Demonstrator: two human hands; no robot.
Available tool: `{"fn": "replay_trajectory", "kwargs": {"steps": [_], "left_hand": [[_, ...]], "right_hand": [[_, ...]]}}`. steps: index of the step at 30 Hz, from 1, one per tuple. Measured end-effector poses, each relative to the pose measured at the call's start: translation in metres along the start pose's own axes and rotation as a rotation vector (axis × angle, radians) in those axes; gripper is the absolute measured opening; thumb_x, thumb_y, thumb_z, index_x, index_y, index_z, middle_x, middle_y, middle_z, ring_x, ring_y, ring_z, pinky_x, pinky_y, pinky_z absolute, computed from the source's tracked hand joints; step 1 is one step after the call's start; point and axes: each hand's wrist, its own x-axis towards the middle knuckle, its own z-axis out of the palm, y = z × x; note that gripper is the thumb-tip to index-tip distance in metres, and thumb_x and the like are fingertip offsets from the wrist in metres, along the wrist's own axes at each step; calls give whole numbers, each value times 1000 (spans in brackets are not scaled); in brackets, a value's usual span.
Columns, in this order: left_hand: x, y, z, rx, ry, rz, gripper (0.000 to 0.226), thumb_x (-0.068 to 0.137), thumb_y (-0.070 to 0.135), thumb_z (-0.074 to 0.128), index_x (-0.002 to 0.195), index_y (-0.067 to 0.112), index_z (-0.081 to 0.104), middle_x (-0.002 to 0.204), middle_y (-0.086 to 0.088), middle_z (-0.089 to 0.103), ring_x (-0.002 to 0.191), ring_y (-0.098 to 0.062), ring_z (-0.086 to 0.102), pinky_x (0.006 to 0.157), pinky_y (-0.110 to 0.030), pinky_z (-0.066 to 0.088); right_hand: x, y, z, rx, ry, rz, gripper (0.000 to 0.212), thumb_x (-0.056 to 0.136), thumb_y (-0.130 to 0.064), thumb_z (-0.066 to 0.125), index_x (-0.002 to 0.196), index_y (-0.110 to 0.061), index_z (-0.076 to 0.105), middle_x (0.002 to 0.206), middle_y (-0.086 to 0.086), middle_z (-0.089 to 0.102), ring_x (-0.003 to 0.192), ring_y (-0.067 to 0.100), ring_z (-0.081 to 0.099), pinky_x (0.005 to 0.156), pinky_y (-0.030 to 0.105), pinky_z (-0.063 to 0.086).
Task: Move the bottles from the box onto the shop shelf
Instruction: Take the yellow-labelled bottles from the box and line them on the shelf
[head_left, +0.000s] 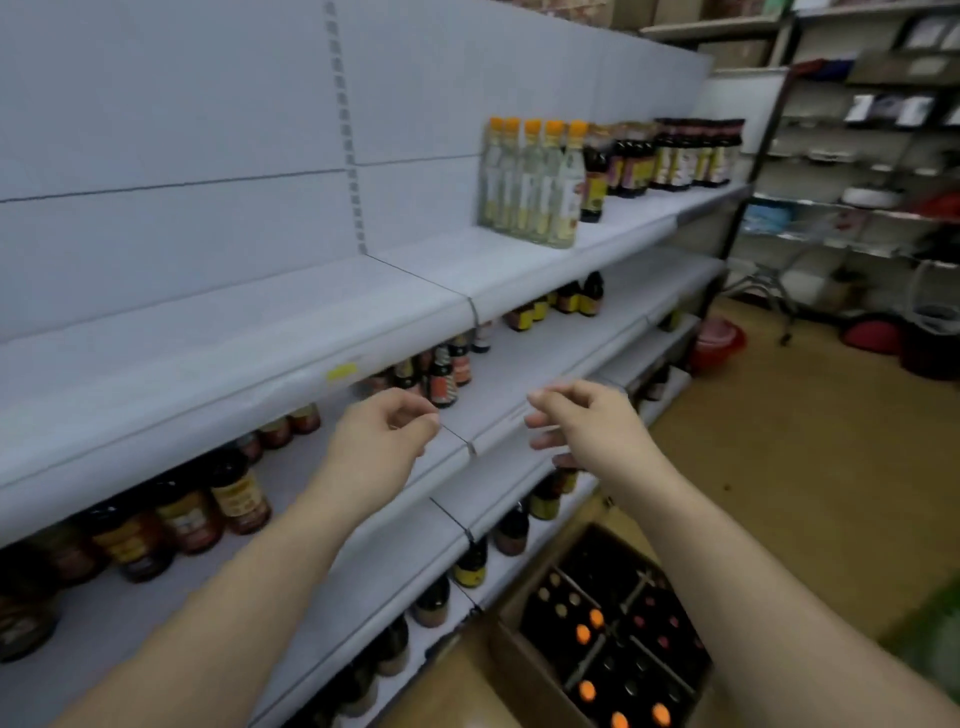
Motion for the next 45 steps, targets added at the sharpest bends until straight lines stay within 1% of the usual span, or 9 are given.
{"fn": "replay_trajectory", "kwargs": {"steps": [8, 14, 19, 21, 25, 28, 32, 37, 45], "left_hand": [[31, -36, 118, 77, -249, -62, 3, 94, 30, 69, 92, 29, 69, 86, -1, 67, 84, -24, 69, 71, -40, 55], [70, -85, 189, 100, -368, -130, 3, 94, 32, 69, 92, 33, 67, 77, 9, 61, 69, -14, 60, 60, -27, 43], [127, -133, 234, 119, -436, -215, 5, 95, 30, 65, 93, 35, 66, 82, 7, 63, 79, -18, 64, 71, -35, 53], [152, -155, 252, 172, -477, -216, 5, 98, 31, 62, 100, 34, 65, 88, 9, 63, 83, -15, 63, 76, -35, 54], [191, -199, 286, 311, -565, -171, 17, 99, 38, 60, 116, 35, 61, 94, 16, 63, 79, -4, 62, 65, -27, 50], [210, -236, 316, 356, -623, -199, 20, 98, 38, 60, 117, 32, 62, 93, 17, 61, 82, -2, 61, 73, -31, 55], [224, -295, 357, 409, -682, -216, 24, 99, 37, 59, 122, 34, 60, 92, 15, 61, 82, -1, 60, 70, -30, 54], [231, -400, 415, 509, -696, -230, 17, 98, 35, 55, 114, 38, 56, 88, 13, 59, 73, 0, 54, 54, -20, 33], [208, -584, 509, 626, -726, -264, 19, 96, 32, 62, 112, 21, 65, 102, 4, 70, 92, -16, 65, 74, -30, 53]], "right_hand": [[13, 81, -74, -13, 179, 199, 19, 97, -40, 67, 103, -22, 72, 101, -3, 76, 82, 17, 75, 76, 39, 59], [55, 146, -96, -42, 236, 355, 21, 95, -41, 70, 108, -25, 70, 107, -5, 73, 79, 14, 76, 87, 47, 61], [116, 201, -91, -76, 224, 496, 18, 96, -38, 70, 108, -25, 67, 106, -3, 73, 82, 15, 76, 88, 48, 61], [146, 227, -83, -93, 216, 550, 17, 96, -37, 69, 108, -26, 66, 103, -3, 73, 82, 14, 76, 84, 45, 62], [197, 285, -62, -82, 229, 626, 22, 96, -35, 70, 114, -22, 68, 100, -3, 73, 80, 15, 75, 65, 31, 54], [222, 331, -48, -74, 214, 697, 22, 94, -34, 73, 112, -22, 67, 95, -1, 75, 79, 18, 75, 64, 33, 54], [246, 403, -36, -81, 182, 791, 20, 93, -36, 74, 109, -28, 65, 89, -2, 73, 74, 16, 71, 76, 41, 57], [277, 518, -15, -145, 181, 869, 13, 93, -34, 72, 104, -30, 66, 84, -7, 74, 85, 18, 71, 76, 32, 52], [294, 726, 41, -244, 107, 951, 27, 92, -31, 67, 119, -33, 64, 93, -3, 76, 88, 18, 71, 78, 33, 55]]}}
